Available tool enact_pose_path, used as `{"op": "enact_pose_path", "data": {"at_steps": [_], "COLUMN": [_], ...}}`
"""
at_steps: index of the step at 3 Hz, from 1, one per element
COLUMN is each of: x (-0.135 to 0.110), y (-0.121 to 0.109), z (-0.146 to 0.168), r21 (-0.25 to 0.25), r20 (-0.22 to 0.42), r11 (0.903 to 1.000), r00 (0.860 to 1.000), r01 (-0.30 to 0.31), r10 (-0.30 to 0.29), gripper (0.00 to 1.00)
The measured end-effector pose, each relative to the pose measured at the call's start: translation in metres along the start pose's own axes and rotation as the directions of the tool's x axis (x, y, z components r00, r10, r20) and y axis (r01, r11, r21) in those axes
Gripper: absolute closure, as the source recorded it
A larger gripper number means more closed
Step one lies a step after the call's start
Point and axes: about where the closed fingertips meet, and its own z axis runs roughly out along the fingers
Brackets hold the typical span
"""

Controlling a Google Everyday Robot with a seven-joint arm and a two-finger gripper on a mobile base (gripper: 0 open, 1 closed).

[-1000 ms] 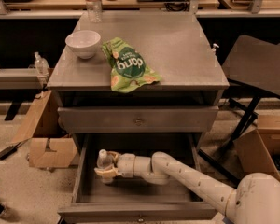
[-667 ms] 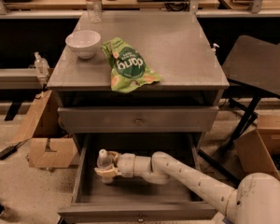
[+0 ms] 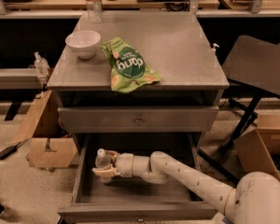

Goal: Place blue plastic bottle into middle drawer

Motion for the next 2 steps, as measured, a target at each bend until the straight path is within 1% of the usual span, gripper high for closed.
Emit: {"op": "enact_pose_path", "data": {"at_steps": [1,2], "x": [-0.0004,-0.0007], "y": [0.0011,0.0017], "z": [0.0017,0.0026], "r21": [-0.003,-0.005], "r20": [0.001,0.002], "r11": [1.0000,1.0000], "r00": [1.000,1.000], "r01": [0.000,0.000], "r10": [0.000,0.000], "gripper": [0.04,0.00]}}
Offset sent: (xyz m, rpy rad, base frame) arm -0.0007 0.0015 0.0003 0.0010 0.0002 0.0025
